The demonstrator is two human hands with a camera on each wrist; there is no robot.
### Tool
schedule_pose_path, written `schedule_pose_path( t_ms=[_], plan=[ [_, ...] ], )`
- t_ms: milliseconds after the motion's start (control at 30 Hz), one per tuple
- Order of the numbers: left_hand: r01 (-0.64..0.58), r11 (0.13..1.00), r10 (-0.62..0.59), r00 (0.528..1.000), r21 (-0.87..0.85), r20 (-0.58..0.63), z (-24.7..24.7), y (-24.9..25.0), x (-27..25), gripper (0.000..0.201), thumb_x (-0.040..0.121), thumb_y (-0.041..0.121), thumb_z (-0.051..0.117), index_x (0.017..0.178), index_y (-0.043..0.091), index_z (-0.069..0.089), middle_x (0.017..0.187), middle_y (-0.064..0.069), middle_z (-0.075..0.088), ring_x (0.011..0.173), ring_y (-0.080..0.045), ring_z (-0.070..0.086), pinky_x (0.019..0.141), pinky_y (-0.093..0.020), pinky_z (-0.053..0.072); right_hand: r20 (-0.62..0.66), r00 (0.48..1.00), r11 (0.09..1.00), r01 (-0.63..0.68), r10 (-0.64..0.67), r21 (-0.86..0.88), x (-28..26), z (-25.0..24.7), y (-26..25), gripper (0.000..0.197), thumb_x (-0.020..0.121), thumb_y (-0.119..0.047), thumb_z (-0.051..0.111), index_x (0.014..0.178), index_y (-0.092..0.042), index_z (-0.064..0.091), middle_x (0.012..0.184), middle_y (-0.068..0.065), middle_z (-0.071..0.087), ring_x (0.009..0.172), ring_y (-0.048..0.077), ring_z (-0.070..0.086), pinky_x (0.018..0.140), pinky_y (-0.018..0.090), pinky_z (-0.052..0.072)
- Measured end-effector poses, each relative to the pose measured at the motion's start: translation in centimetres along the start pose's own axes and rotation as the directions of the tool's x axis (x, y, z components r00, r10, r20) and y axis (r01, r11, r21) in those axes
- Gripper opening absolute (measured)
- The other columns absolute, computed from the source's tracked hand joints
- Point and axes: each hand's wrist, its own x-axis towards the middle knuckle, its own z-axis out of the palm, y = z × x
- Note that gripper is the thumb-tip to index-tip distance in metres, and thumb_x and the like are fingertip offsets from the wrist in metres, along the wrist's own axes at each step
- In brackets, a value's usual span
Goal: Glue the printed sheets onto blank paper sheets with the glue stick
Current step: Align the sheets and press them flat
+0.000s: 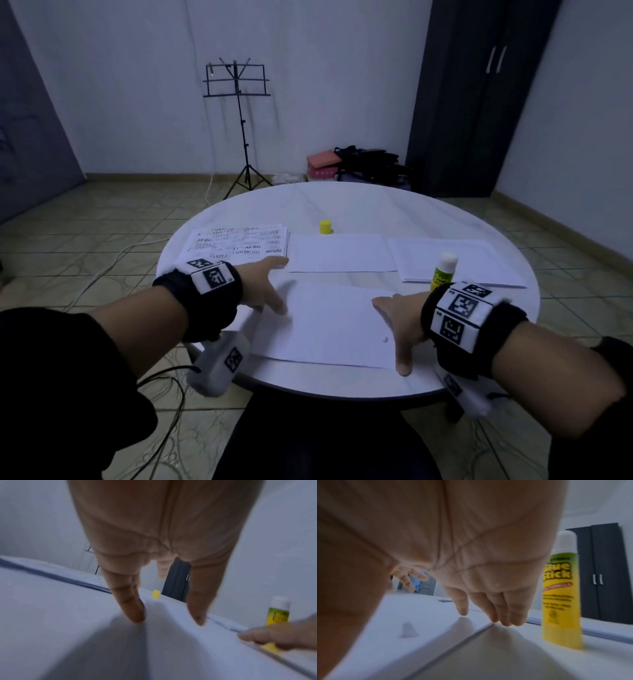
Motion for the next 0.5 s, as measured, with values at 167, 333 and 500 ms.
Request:
schedule_pose_path(
  t_ms=[167, 333, 500],
  plan=[
    [-0.071, 0.988, 0.072, 0.997, -0.140, 0.005, 0.1, -1.6, -1.6, 0.038, 0.077, -0.013, 0.066, 0.093, 0.021, 0.066, 0.093, -0.007, 0.058, 0.070, -0.018, 0.058, 0.064, -0.021, 0.057, -0.062, 0.998, 0.974, 0.004, 0.010, 0.228, -0.9, 1.1, 0.7, 0.096, 0.064, -0.030, 0.083, 0.142, -0.021, 0.028, 0.142, -0.001, 0.040, 0.122, 0.022, 0.045, 0.100, 0.036, 0.043],
    [-0.230, 0.951, 0.198, 0.966, -0.205, -0.165, -1.3, -2.1, -2.2, 0.045, 0.076, -0.005, 0.071, 0.096, 0.035, 0.066, 0.087, 0.009, 0.067, 0.080, -0.010, 0.061, 0.073, -0.014, 0.050, -0.172, 0.983, 0.804, 0.049, 0.066, 0.593, -1.0, 0.5, 0.3, 0.053, 0.079, -0.040, 0.072, 0.116, -0.004, 0.059, 0.098, 0.006, 0.061, 0.067, 0.017, 0.050, 0.061, 0.024, 0.038],
    [-0.210, 0.944, 0.134, 0.948, -0.254, -0.288, -2.0, -2.0, -1.0, 0.038, 0.077, -0.002, 0.071, 0.098, 0.030, 0.068, 0.087, 0.006, 0.070, 0.083, -0.012, 0.065, 0.084, -0.022, 0.049, -0.240, 0.951, 0.669, 0.050, 0.195, 0.741, 1.4, -0.6, -0.6, 0.027, 0.085, -0.029, 0.068, 0.070, -0.018, 0.047, 0.084, 0.000, 0.050, 0.070, 0.016, 0.047, 0.051, 0.018, 0.033]
  ],
)
